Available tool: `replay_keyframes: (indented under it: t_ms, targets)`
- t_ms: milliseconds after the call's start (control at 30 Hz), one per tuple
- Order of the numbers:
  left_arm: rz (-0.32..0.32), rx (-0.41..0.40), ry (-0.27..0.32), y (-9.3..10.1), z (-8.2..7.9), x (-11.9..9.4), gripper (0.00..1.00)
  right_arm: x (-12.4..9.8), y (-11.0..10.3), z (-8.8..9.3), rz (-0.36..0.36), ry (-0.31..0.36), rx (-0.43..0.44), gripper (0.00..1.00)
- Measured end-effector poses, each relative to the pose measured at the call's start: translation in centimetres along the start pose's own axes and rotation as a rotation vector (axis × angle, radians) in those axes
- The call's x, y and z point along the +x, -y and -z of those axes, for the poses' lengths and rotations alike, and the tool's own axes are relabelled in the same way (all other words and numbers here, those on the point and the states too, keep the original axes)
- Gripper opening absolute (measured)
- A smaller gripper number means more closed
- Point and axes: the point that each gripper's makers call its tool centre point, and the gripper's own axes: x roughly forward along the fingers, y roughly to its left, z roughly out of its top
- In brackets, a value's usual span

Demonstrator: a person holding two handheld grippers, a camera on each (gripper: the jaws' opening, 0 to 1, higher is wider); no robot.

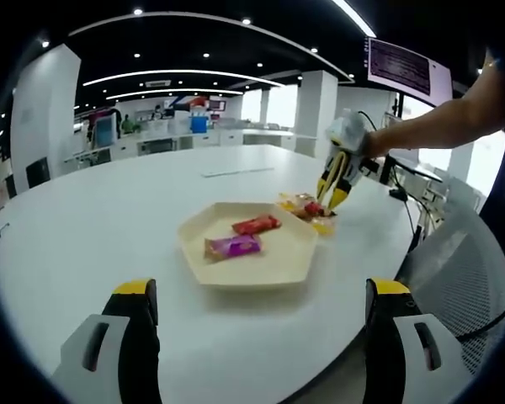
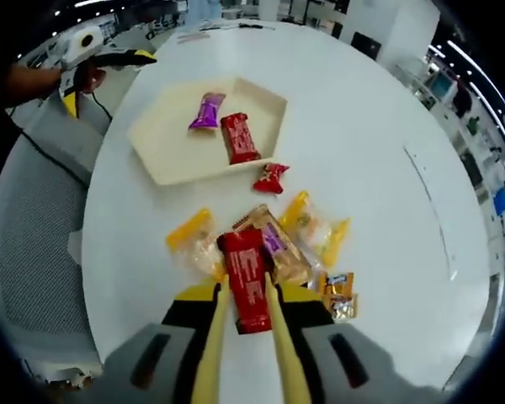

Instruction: Place the target food into the container with the food tongs after gripping and lifting it, then release it inside without dropping or visibly crushing the food.

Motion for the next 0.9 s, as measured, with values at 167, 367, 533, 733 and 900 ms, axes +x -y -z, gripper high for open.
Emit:
replay_keyframes:
  t_ms: [167,367,533,733,900]
  targets:
    - [0.0,0.0,0.002,0.0,0.0,0.0,1.0,0.0,0.0,0.1,0.017,-0.003,0.004,0.25]
    - [0.0,-0.001,0.002,0.0,0.0,0.0,1.0,0.5,-0.1,0.8,0.032,-0.044,-0.109,0.28]
    - [-0.002,-0.002,0.003,0.1,-0.1,-0.1,1.0,0.6,0.1,1.0,0.035,-0.037,-0.119,0.28]
    - [0.002,0.003,-0.003,0.2,0.0,0.0,1.0,0.7,-0.3,1.4,0.028,-0.059,0.015,0.23]
    - [0.003,0.008,-0.009,0.2,0.1,0.1,1.0,0.7,0.0,1.3,0.042,-0.052,0.043,0.23]
